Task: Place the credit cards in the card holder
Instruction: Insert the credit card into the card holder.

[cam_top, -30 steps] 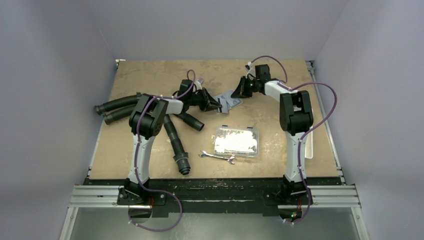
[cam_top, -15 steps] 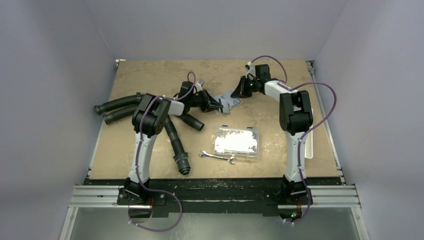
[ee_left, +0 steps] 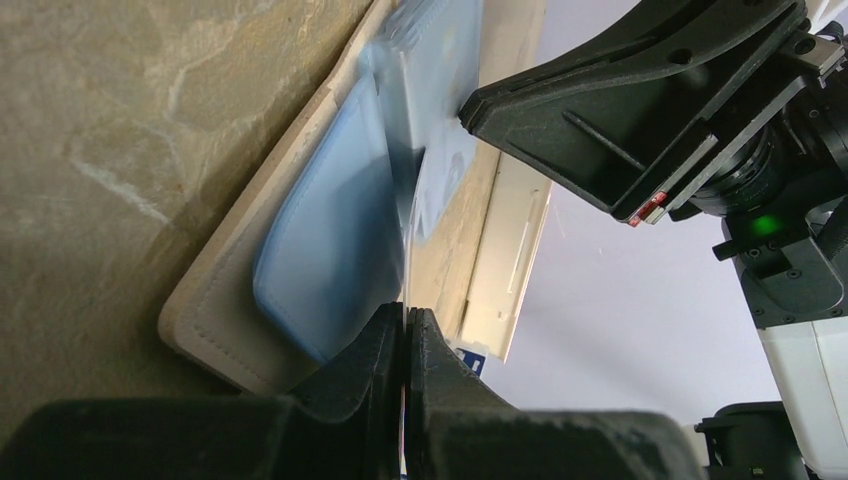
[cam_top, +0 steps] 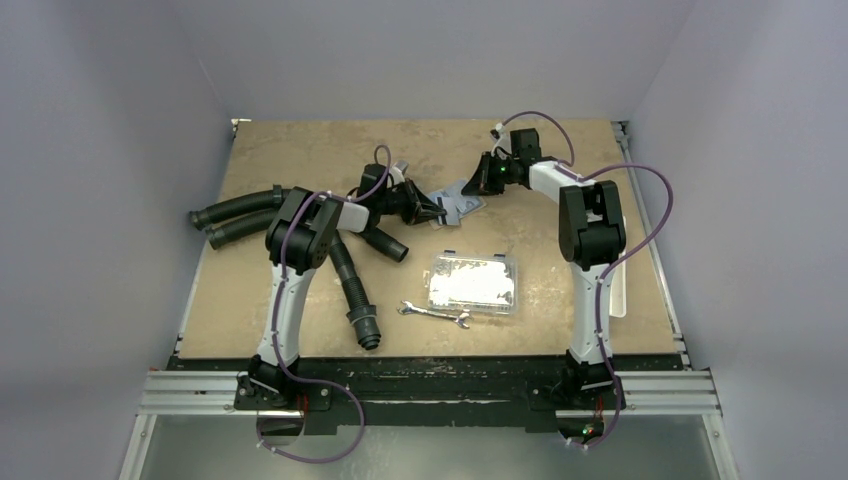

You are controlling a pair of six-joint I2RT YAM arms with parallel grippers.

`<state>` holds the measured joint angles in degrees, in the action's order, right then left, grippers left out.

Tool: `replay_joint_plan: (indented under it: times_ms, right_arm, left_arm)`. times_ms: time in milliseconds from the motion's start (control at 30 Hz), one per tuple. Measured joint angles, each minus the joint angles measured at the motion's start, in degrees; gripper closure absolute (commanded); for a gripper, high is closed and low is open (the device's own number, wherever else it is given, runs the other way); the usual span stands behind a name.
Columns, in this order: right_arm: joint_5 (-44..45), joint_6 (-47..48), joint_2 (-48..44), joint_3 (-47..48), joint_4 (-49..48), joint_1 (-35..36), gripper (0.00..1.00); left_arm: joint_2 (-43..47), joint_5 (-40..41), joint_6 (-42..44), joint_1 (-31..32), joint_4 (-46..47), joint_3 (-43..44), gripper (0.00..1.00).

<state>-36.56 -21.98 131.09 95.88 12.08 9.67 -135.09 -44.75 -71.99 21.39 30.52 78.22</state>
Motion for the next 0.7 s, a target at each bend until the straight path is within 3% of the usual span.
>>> replay_joint_plan:
  times_ms: [700]
  right_arm:
    - [-0.44,-0.04,0.59,0.76,0.15,0.0,1.0]
  left_arm:
    - [-2.19,6.75,-4.72,0.0,4.96,1.7,1.0]
